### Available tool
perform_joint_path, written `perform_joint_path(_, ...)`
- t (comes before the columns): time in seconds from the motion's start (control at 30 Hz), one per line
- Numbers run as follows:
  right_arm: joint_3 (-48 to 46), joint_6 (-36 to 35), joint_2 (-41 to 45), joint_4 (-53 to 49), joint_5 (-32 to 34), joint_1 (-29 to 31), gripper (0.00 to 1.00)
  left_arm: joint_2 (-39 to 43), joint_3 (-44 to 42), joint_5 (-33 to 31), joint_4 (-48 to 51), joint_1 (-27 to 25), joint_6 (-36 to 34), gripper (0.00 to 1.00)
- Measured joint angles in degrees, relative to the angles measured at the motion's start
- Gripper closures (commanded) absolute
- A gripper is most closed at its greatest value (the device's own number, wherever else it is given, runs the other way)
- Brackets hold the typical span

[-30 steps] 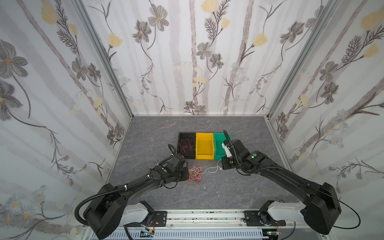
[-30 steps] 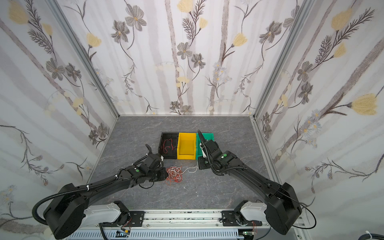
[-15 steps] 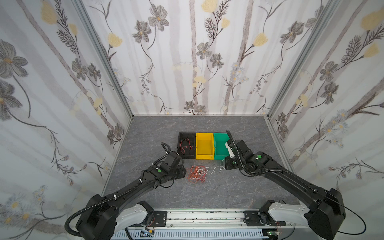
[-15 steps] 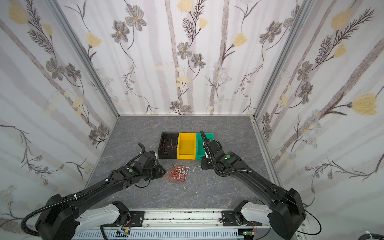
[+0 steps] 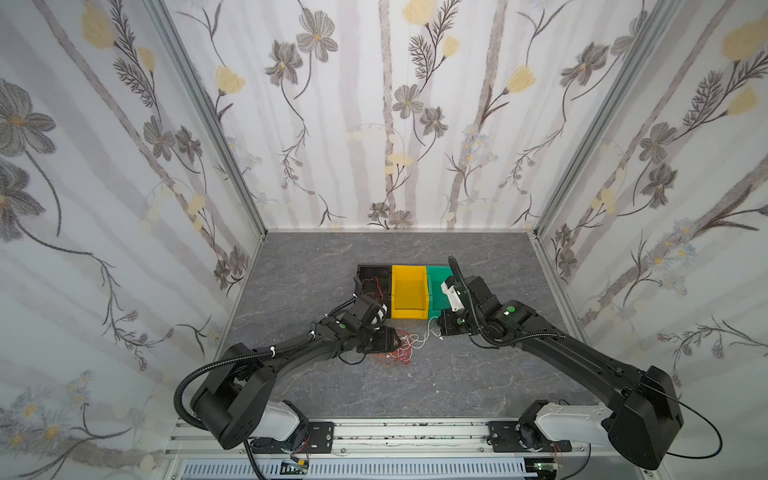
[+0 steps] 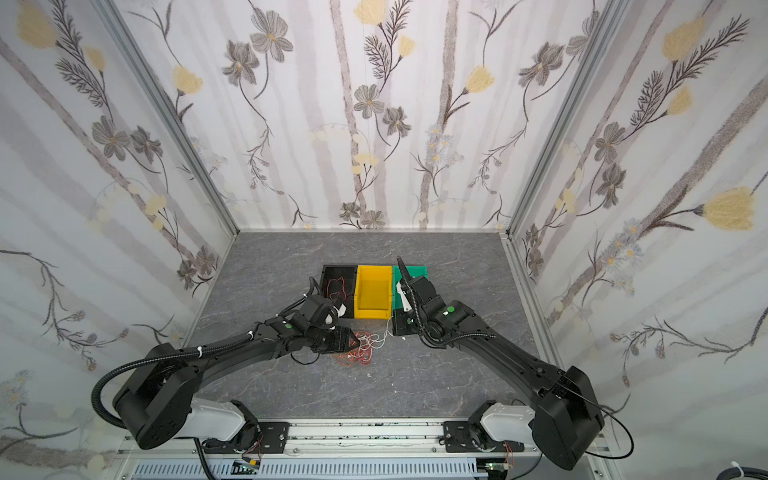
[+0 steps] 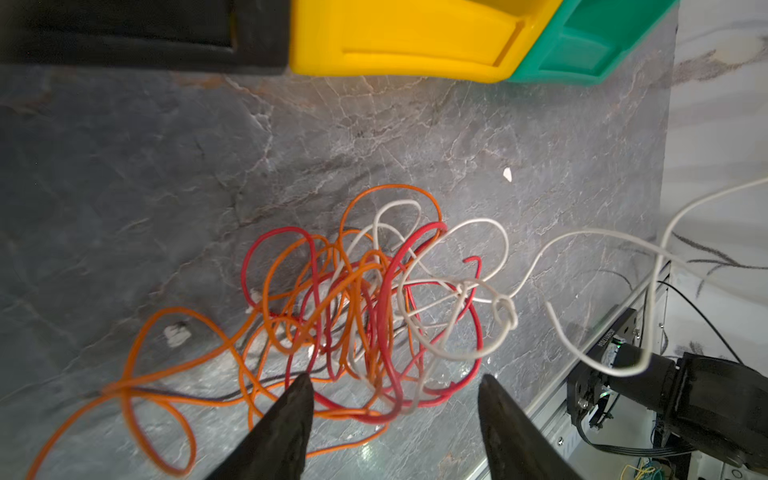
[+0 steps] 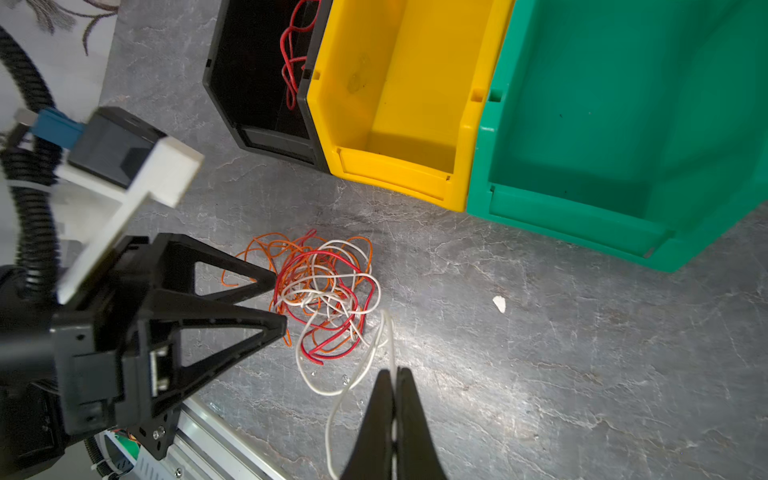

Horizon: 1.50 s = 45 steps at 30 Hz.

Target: Untangle the cables

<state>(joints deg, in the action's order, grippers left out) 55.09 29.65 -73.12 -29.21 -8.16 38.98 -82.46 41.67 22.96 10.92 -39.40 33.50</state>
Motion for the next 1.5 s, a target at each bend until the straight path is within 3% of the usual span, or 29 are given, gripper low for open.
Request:
perform_joint_path(0.1,0.11,1.01,-0.28,0.70,-1.42,0.00,1.00,-2.95,0.46,-0.33,0.02,0.02,-0.33,0.54)
perform_joint_path(0.27,0.42,2.21,0.24,1.60,-3.39,-0.63,1.00,-6.56,0.46,-1.97,0.39,0.11,-0.87,0.62)
perform_joint_path(0.43,0.74,3.13,2.97,1.57,-3.43,-2.75,1.00,-6.99,0.46,-3.58,0.85,0.48,-1.70,0.76)
perform_joint_path(0.7,-0.70,4.07,11.17,-2.93,2.40,-7.78,1.00,-6.08,-0.59,-5.70,2.40,2.56,-1.84,0.83)
perform_joint_path(0.97,-4.66,5.31,20.41,-9.68,9.97,-14.27,1.00,-3.06,-1.73,-7.91,4.26,4.00,-1.77,0.84)
perform_joint_path(1.5,-7.04,5.18,13.79,-20.35,21.97,-17.20,1.00,3.91,-3.21,-12.85,8.79,4.85,-0.37,0.84)
